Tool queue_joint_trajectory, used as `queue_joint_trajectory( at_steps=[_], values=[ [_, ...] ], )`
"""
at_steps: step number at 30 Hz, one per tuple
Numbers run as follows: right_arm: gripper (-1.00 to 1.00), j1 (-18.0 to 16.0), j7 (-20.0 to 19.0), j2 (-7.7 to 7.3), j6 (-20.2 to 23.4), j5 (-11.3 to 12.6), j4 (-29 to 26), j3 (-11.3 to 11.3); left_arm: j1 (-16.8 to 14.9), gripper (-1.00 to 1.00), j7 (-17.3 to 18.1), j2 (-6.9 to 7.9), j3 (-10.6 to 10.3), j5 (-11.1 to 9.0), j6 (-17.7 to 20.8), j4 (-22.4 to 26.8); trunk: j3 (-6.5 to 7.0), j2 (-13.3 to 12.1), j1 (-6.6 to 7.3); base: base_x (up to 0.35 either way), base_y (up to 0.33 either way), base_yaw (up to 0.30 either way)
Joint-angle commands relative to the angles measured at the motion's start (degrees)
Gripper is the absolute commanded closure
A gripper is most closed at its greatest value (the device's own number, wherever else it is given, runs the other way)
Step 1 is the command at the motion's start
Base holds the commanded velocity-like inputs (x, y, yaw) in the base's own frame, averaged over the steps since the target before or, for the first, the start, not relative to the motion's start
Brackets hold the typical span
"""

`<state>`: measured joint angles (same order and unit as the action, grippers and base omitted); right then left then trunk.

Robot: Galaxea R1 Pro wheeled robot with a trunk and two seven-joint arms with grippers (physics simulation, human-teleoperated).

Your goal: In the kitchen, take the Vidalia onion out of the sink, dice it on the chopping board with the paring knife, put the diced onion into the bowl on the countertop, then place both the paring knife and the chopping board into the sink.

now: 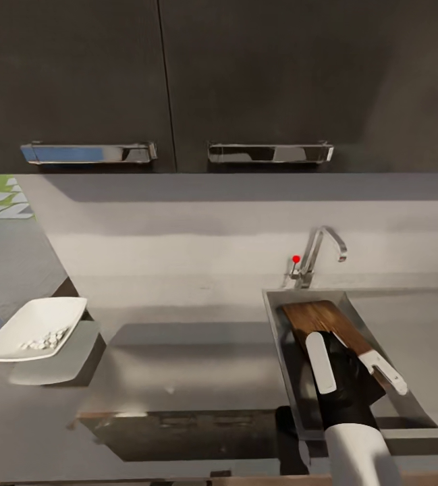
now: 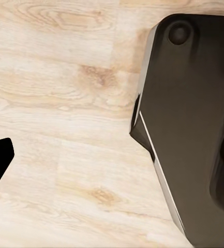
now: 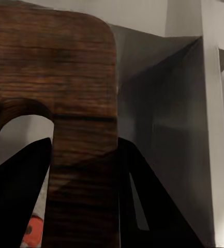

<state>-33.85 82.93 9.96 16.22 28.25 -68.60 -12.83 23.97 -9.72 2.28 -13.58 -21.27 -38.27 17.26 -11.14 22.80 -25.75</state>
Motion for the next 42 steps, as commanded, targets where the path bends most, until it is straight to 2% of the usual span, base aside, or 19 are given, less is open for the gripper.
queue_joint_trajectory(
  at_steps=[1,23,28,33,35,39,42],
  values=[
    [1.0,-0.1,-0.4,0.04,0.6,0.1,0.2,-0.1,0.0,-1.0,-0.5,0.04,-0.5,-0.2,0.0,0.1,-0.2,0.1,-0.03,0.008,-0.008,0.0],
    [1.0,-0.1,-1.7,0.04,-1.1,0.2,3.6,-0.1,0.0,-1.0,-0.5,0.0,-0.5,-0.2,0.0,0.1,-2.22,0.1,-0.03,0.025,-0.069,0.0],
    [1.0,-0.1,-5.1,0.04,-1.1,0.2,5.2,-0.1,0.0,-1.0,-0.5,0.0,-0.5,-0.2,0.0,0.1,-2.68,0.1,-0.03,0.0,-0.001,0.0],
    [1.0,-0.1,-6.3,0.04,-1.2,0.1,5.9,-0.2,0.0,-1.0,-0.5,0.0,-0.5,-0.2,0.0,0.0,-3.14,0.1,-0.03,0.0,0.0,0.0],
    [1.0,-0.1,-6.3,0.04,-1.2,0.1,6.1,-0.6,0.0,-1.0,-0.5,0.0,-0.5,-0.2,0.0,0.0,-3.33,0.1,-0.03,0.0,0.0,0.0],
    [1.0,0.0,-6.7,0.04,-1.5,0.2,6.2,-2.7,0.0,-1.0,-0.5,0.0,-0.5,-0.2,0.0,0.0,-3.7,0.1,-0.03,0.0,0.0,0.0],
    [1.0,0.0,-8.3,0.04,-1.8,0.1,6.4,-3.5,0.0,-1.0,-0.5,0.0,-0.5,-0.2,0.0,0.0,-3.97,0.1,-0.03,0.0,0.0,0.0]
  ],
)
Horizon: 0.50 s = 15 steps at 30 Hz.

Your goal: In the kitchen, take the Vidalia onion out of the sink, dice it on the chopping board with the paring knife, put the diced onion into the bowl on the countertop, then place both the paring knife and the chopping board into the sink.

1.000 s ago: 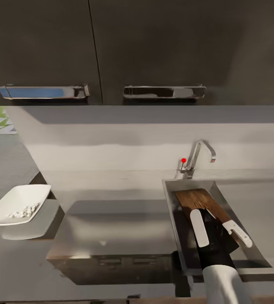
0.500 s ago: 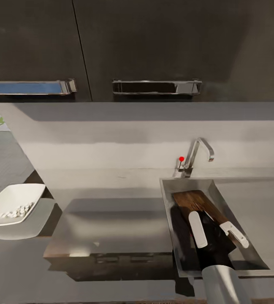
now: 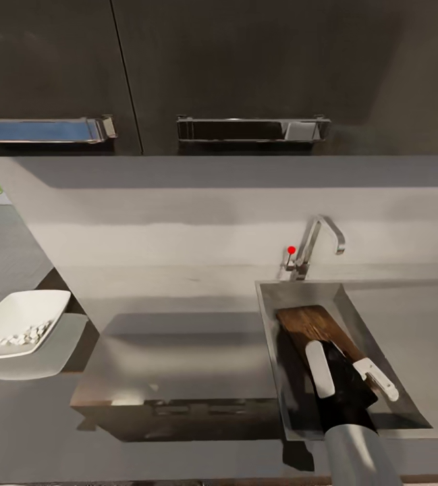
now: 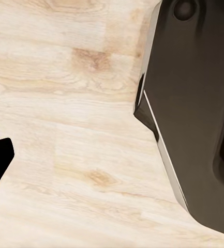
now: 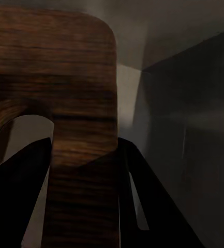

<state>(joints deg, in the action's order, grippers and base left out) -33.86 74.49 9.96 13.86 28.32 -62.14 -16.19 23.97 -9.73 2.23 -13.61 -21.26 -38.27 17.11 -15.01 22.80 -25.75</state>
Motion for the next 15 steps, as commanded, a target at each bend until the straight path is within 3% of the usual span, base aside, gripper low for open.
queue_joint_trajectory(
  at_steps=[1,15],
  values=[
    [1.0,0.0,-0.7,0.04,0.5,0.0,0.4,-0.3,0.0,-1.0,-0.5,0.06,-0.5,-0.2,0.0,0.2,-0.19,0.1,-0.03,0.0,0.0,0.0],
    [1.0,-0.1,-1.7,0.04,0.4,0.1,1.6,-0.5,0.0,-1.0,-0.5,0.06,-0.5,-0.2,0.0,0.1,-1.48,0.1,-0.03,0.0,0.0,0.0]
  ],
)
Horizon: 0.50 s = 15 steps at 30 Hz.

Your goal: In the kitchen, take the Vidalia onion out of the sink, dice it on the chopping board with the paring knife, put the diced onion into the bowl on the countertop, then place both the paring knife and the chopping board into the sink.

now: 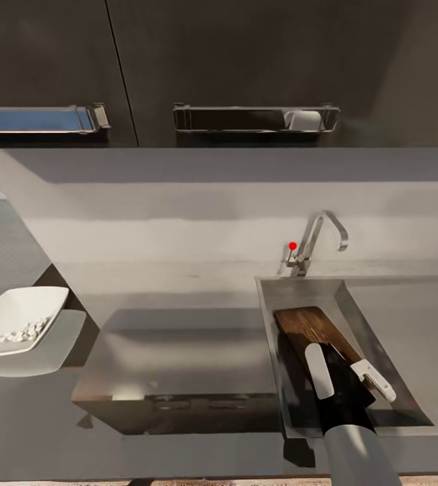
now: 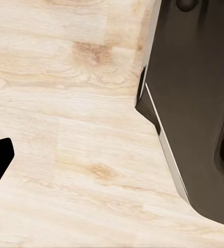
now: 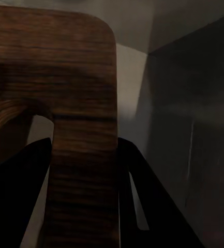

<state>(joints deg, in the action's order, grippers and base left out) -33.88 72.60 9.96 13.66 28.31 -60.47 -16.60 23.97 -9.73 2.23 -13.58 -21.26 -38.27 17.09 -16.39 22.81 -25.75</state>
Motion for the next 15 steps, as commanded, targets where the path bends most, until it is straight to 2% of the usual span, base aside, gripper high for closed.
queue_joint_trajectory(
  at_steps=[1,15],
  values=[
    [1.0,0.0,0.1,0.04,0.6,0.1,-0.1,-0.1,0.0,-1.0,-0.5,0.06,-0.5,-0.2,0.0,0.1,-0.19,0.1,-0.03,0.0,0.0,0.0],
    [1.0,0.0,-1.1,0.04,0.6,0.2,-0.1,-0.1,0.0,-1.0,-0.5,0.06,-0.5,-0.2,0.0,0.1,-1.48,0.1,-0.03,0.0,0.0,0.0]
  ],
)
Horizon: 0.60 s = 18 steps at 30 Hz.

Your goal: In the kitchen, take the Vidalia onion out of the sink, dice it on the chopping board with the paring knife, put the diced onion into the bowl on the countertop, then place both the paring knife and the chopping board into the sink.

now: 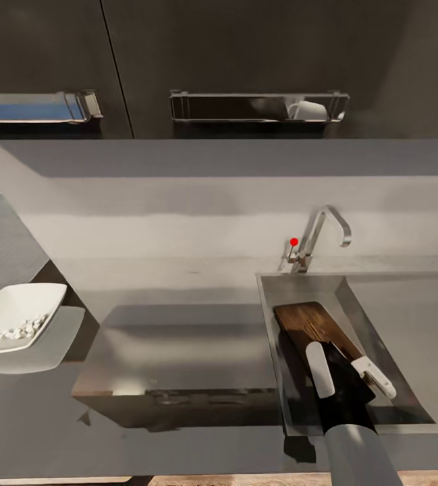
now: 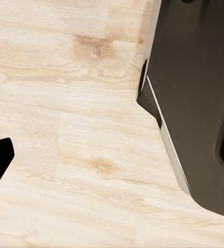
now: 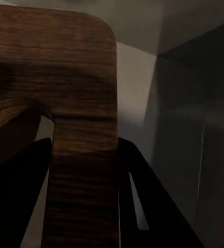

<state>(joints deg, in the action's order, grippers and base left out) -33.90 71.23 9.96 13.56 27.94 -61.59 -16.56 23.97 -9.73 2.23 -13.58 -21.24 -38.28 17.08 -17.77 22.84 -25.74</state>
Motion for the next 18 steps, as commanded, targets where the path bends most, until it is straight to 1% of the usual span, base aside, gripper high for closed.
queue_joint_trajectory(
  at_steps=[1,9,10,18],
  values=[
    [1.0,0.0,0.3,0.04,0.7,0.5,1.0,-0.1,0.0,-1.0,-0.5,0.06,-0.5,-0.2,0.0,0.1,-0.19,0.1,-0.05,0.0,0.0,0.0],
    [1.0,0.0,0.4,0.04,0.7,0.6,1.0,-0.2,0.0,-1.0,-0.5,0.06,-0.5,-0.2,0.0,0.1,-0.39,0.1,-0.05,0.0,0.0,0.0],
    [-1.0,0.0,0.4,0.04,0.7,0.6,0.9,-0.2,0.0,-1.0,-0.5,0.06,-0.5,-0.2,0.0,0.1,-0.39,0.1,-0.05,0.0,0.0,0.0],
    [-1.0,0.0,0.3,0.04,0.7,0.6,0.8,-0.1,0.0,-1.0,-0.5,0.06,-0.5,-0.2,0.0,0.1,-0.39,0.1,-0.05,0.0,0.0,0.0]
  ],
)
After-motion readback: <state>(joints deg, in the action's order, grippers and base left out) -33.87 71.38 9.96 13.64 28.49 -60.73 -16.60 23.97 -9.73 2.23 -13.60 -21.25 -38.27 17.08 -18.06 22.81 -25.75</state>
